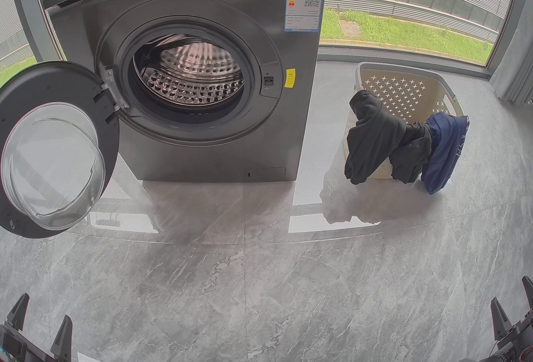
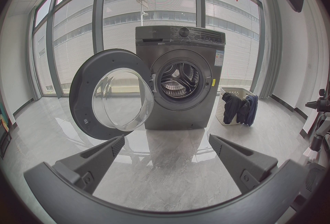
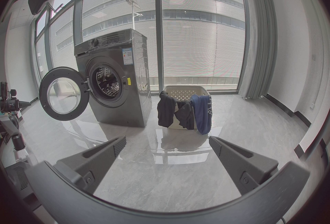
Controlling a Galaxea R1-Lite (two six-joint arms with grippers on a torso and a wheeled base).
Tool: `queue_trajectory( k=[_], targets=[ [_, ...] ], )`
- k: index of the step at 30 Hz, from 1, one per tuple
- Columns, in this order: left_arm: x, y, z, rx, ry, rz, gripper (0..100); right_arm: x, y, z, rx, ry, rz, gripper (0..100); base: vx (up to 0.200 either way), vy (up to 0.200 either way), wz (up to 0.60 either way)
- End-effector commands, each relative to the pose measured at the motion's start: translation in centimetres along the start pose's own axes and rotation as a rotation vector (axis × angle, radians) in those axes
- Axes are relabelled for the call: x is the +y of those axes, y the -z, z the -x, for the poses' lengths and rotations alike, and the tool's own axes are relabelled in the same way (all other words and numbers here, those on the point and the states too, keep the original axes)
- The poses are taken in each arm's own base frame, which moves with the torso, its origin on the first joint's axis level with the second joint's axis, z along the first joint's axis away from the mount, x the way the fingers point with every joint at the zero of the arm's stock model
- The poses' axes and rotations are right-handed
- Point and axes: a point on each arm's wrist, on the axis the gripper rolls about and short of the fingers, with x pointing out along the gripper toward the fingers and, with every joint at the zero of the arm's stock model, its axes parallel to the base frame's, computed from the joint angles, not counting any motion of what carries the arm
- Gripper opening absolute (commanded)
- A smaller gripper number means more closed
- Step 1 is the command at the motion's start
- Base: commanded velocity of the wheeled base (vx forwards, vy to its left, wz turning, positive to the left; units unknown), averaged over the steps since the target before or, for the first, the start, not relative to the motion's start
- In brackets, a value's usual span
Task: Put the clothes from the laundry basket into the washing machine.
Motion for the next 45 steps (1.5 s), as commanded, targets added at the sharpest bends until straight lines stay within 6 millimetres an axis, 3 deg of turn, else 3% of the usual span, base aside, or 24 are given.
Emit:
queue_trajectory(
  k=[1, 16, 25, 45],
  targets=[
    [0.00, 0.48, -0.02, 0.003, -0.001, 0.001, 100, 0.00, 0.51, -0.03, 0.004, -0.001, 0.000, 100, 0.200, 0.000, 0.00],
    [0.00, 0.48, -0.02, 0.003, -0.001, 0.003, 100, 0.00, 0.51, -0.03, 0.004, 0.000, 0.000, 100, 0.200, 0.000, 0.00],
    [0.00, 0.48, -0.02, 0.003, -0.001, 0.003, 100, 0.00, 0.51, -0.03, 0.004, -0.001, 0.000, 100, 0.000, 0.000, 0.00],
    [0.00, 0.48, -0.02, 0.003, -0.001, 0.003, 100, 0.00, 0.51, -0.03, 0.004, -0.001, 0.000, 100, 0.000, -0.200, 0.00]
  ],
)
